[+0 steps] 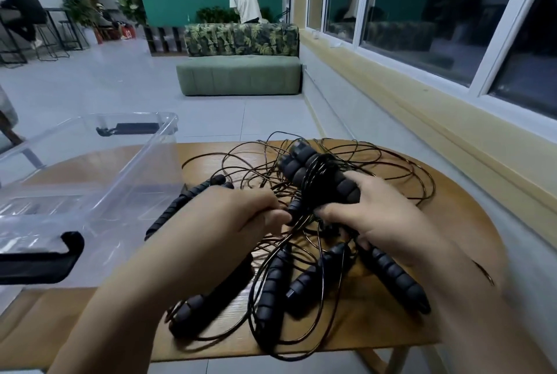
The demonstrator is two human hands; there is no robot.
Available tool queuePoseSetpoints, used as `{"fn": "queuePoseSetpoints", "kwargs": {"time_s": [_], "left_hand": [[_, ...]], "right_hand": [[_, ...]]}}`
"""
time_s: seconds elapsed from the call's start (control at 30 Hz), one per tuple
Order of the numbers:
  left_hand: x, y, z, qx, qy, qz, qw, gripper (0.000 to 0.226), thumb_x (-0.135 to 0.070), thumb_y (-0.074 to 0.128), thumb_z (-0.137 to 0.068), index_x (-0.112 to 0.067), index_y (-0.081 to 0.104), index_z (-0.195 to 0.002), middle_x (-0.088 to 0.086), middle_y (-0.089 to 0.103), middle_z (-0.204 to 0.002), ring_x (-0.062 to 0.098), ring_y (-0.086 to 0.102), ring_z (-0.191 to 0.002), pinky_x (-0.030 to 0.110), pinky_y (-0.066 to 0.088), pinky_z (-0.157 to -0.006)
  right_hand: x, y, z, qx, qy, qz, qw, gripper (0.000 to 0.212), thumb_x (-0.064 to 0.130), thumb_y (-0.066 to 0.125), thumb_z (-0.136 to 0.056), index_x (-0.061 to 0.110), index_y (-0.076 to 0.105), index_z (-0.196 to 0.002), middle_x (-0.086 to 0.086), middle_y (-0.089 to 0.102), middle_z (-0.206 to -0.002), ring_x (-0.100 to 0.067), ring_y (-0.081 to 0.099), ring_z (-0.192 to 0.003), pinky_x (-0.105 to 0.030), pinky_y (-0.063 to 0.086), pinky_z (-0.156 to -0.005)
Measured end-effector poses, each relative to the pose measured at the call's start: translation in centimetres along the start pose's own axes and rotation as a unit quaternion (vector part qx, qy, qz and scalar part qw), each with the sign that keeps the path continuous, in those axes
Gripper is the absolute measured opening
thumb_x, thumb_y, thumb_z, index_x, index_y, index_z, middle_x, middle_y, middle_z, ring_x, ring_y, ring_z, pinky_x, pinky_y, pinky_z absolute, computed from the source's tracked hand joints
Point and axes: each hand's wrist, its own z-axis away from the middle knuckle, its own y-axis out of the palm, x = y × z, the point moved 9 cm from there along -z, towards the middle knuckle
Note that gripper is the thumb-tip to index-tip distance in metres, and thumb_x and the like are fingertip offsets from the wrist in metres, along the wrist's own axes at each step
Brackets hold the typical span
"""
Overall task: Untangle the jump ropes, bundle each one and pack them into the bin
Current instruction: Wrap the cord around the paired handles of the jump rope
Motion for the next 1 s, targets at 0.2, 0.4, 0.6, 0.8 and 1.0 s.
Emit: {"fn": "queuePoseSetpoints", "kwargs": {"time_s": [0.2, 0.4, 0.6, 0.8, 1.0], "left_hand": [[2.8, -2.2, -0.2, -0.095, 0.002, 0.161, 0.982, 0.038, -0.060, 0.063, -0.090, -0.023, 0.067, -0.083, -0.003, 0.058, -0.065, 0.015, 0.052, -0.060, 0.041, 0.046, -0.058], [1.9, -0.4, -1.0, -0.058, 0.044, 0.308, 0.948, 0.027, -0.038, 0.083, -0.087, -0.016, 0.068, -0.081, -0.008, 0.064, -0.071, 0.008, 0.057, -0.066, 0.021, 0.044, -0.062], [4.6, 2.1, -1.3, 0.017, -0.005, 0.450, 0.893, 0.027, -0.037, 0.080, -0.087, -0.012, 0.070, -0.083, 0.003, 0.061, -0.077, 0.013, 0.055, -0.070, 0.026, 0.044, -0.064], [4.7, 3.8, -1.2, -0.063, -0.066, 0.478, 0.874, 0.005, 0.004, 0.056, -0.098, 0.008, 0.053, -0.100, -0.003, 0.067, -0.086, 0.008, 0.063, -0.076, 0.020, 0.052, -0.067], [4.7, 0.8, 1.6, -0.228, -0.132, 0.524, 0.810, 0.049, 0.010, 0.052, -0.101, -0.022, 0.079, -0.076, 0.001, 0.074, -0.074, 0.010, 0.072, -0.071, 0.026, 0.058, -0.061]], "right_hand": [[0.5, 3.3, 2.3, 0.229, -0.013, 0.057, 0.972, 0.037, 0.021, 0.088, -0.088, 0.021, 0.063, -0.115, -0.022, 0.074, -0.089, -0.025, 0.060, -0.064, -0.034, 0.043, -0.055], [2.7, 6.4, 5.4, 0.379, -0.064, 0.071, 0.920, 0.030, 0.004, 0.082, -0.091, 0.011, 0.065, -0.115, -0.027, 0.069, -0.092, -0.028, 0.057, -0.064, -0.035, 0.046, -0.055], [4.4, 5.1, 6.2, 0.386, -0.133, 0.047, 0.912, 0.035, 0.001, 0.084, -0.092, 0.009, 0.066, -0.121, -0.022, 0.072, -0.100, -0.053, 0.063, -0.077, -0.065, 0.055, -0.066], [5.3, 5.4, 5.3, 0.357, -0.137, -0.119, 0.916, 0.030, -0.011, 0.080, -0.087, 0.016, 0.071, -0.099, -0.007, 0.069, -0.074, -0.020, 0.055, -0.052, -0.034, 0.046, -0.052], [7.5, 7.1, 3.5, 0.259, -0.157, -0.171, 0.938, 0.021, 0.001, 0.086, -0.086, 0.014, 0.074, -0.097, -0.019, 0.064, -0.075, -0.026, 0.055, -0.058, -0.032, 0.045, -0.053]]}}
